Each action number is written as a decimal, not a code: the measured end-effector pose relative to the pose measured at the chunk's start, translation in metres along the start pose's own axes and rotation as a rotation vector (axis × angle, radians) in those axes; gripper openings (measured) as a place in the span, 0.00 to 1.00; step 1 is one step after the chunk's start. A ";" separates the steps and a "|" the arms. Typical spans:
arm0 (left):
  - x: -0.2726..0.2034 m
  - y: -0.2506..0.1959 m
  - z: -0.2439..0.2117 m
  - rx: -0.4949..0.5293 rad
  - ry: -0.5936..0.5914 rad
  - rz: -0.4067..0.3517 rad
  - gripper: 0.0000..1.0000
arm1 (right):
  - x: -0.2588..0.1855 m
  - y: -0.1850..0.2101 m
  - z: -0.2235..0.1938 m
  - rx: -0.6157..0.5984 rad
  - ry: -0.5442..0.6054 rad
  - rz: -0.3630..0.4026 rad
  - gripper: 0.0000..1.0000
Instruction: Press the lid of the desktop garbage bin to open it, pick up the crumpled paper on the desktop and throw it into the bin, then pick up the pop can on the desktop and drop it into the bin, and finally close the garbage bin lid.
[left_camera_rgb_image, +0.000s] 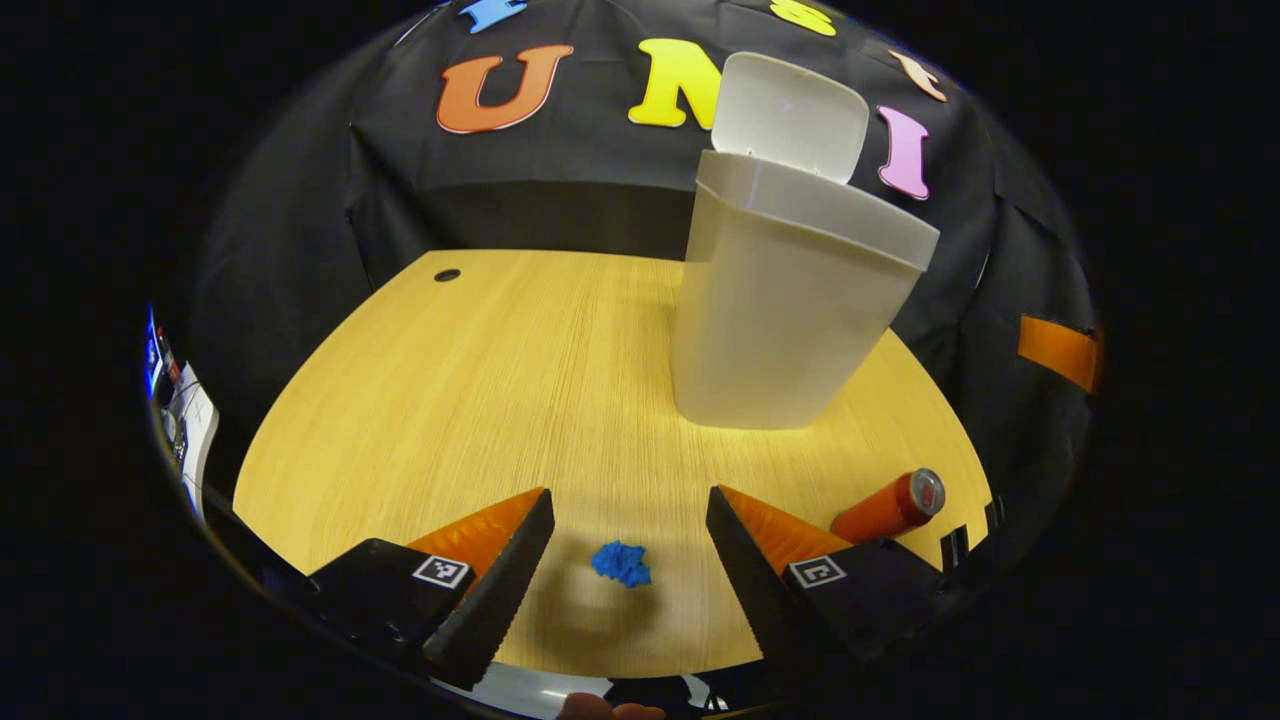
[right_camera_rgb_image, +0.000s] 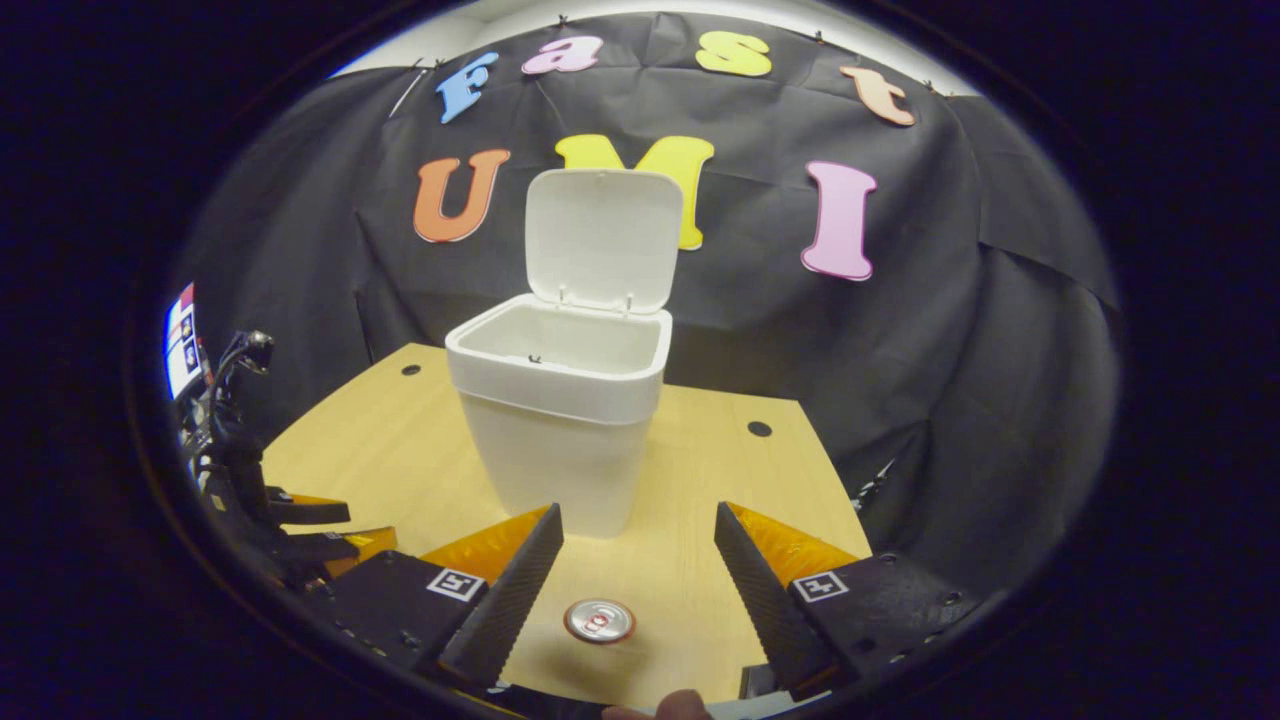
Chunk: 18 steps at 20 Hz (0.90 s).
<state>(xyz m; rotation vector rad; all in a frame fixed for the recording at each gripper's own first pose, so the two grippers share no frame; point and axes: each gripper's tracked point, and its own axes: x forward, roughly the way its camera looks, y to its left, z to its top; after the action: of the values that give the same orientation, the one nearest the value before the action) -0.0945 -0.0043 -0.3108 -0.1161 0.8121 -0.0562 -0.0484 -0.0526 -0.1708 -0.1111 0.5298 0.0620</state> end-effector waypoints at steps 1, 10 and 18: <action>0.004 0.000 -0.008 -0.005 0.016 -0.003 1.00 | -0.001 -0.004 -0.006 -0.002 0.012 -0.010 0.95; 0.038 0.017 -0.058 0.018 0.179 0.026 0.99 | -0.006 -0.014 -0.035 0.025 0.120 -0.068 0.96; 0.050 0.030 -0.061 0.071 0.258 0.055 0.78 | -0.023 -0.010 -0.052 0.080 0.159 -0.064 0.96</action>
<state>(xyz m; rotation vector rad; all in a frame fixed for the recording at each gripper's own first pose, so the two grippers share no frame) -0.1040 0.0159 -0.3919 -0.0193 1.0691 -0.0488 -0.0933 -0.0698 -0.2023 -0.0546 0.6865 -0.0307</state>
